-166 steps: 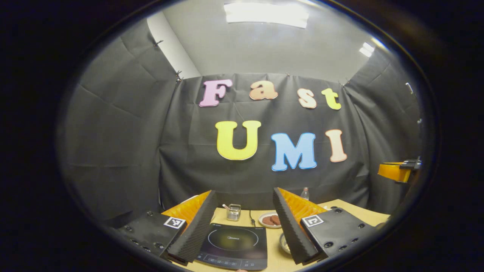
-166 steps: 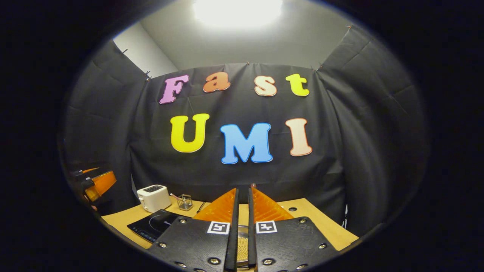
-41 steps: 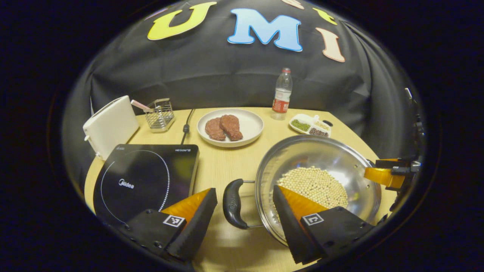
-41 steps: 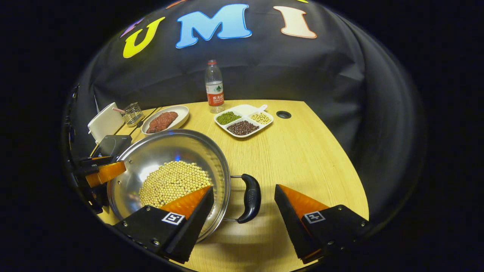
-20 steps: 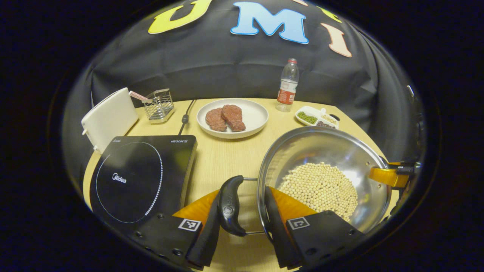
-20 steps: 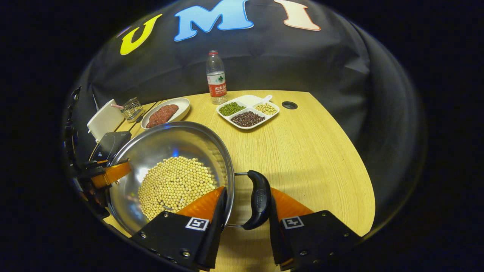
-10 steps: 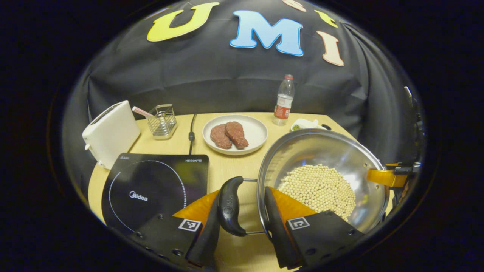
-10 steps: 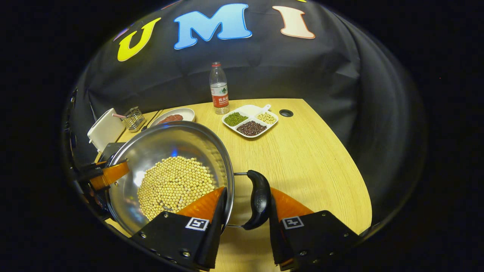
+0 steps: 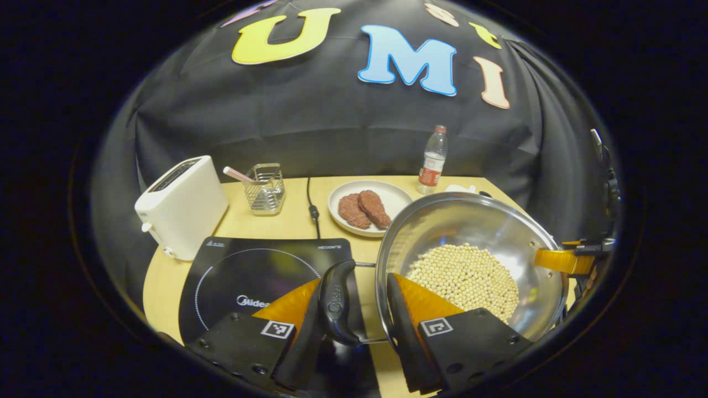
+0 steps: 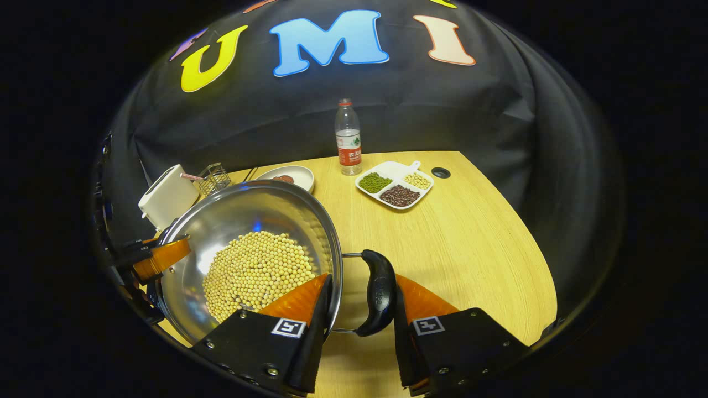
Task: First push the handle of the pot to place it horizontally, then grasp the pot with both hands and set it on the induction cooktop.
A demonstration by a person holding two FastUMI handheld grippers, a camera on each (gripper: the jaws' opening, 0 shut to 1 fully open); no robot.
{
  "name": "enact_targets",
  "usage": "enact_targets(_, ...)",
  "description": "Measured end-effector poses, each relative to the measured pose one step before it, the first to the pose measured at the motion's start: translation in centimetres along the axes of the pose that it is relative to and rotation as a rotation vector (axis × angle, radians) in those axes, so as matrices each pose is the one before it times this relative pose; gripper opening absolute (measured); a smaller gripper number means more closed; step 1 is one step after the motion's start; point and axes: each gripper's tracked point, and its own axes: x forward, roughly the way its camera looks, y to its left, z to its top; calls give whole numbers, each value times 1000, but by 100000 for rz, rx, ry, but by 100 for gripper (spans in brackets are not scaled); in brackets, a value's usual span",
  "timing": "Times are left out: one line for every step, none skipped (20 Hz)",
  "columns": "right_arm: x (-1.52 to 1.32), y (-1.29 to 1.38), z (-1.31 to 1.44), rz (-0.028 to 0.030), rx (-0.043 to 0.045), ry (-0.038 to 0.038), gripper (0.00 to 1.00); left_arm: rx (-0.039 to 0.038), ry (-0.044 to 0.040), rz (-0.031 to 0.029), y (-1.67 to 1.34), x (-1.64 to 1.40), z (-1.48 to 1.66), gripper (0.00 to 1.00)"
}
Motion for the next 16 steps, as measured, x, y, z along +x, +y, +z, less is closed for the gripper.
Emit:
enact_targets(36, 729, -23, 442, -154, -69, 55, -50, -125, 246, 787, -229, 59, 68)
enact_targets(9, 678, -25, 470, -2, 251, 55, -235, -97, 270, 599, -164, -48, 65)
enact_targets(55, 736, 30, 315, 100, 148, 55, -222, -158, 167, 740, -253, 27, 65)
enact_targets(-52, 760, -2, 334, -193, 96, 55, -228, 49, 370, 813, -154, -55, 68)
enact_targets(120, 688, -82, 172, -236, -10, 55, -234, 38, 263, 791, -113, 12, 68)
enact_targets(-14, 757, -16, 227, -58, -275, 55, 41, 105, 351, 775, -223, -52, 68)
enact_targets(-2, 775, 42, 342, -243, -443, 55, 106, 456, 321, 844, -210, -66, 68)
enact_targets(-50, 728, 12, 287, -140, -168, 55, 111, 49, 95, 752, -135, -112, 68)
enact_targets(90, 667, -90, 130, 179, -197, 55, -62, -80, -27, 785, -88, 63, 68)
enact_targets(4, 797, 16, 71, -13, -77, 55, -83, -1, 39, 806, -110, -2, 68)
enact_targets(9, 584, -47, -10, -115, -59, 55, 92, 24, 38, 690, 9, -37, 68)
enact_targets(93, 701, 83, -11, -160, -279, 55, 118, 261, -8, 745, -13, -81, 68)
enact_targets(95, 824, 20, 63, -218, -136, 55, -177, 247, 134, 840, 50, -105, 68)
enact_targets(79, 772, 35, 81, -285, -172, 55, -424, 169, 83, 804, -119, -102, 65)
enact_targets(153, 794, 45, 260, -370, -307, 55, -483, 57, 162, 847, 34, -5, 69)
enact_targets(113, 731, 8, 165, -253, -59, 55, -360, 187, 147, 830, -5, -105, 65)
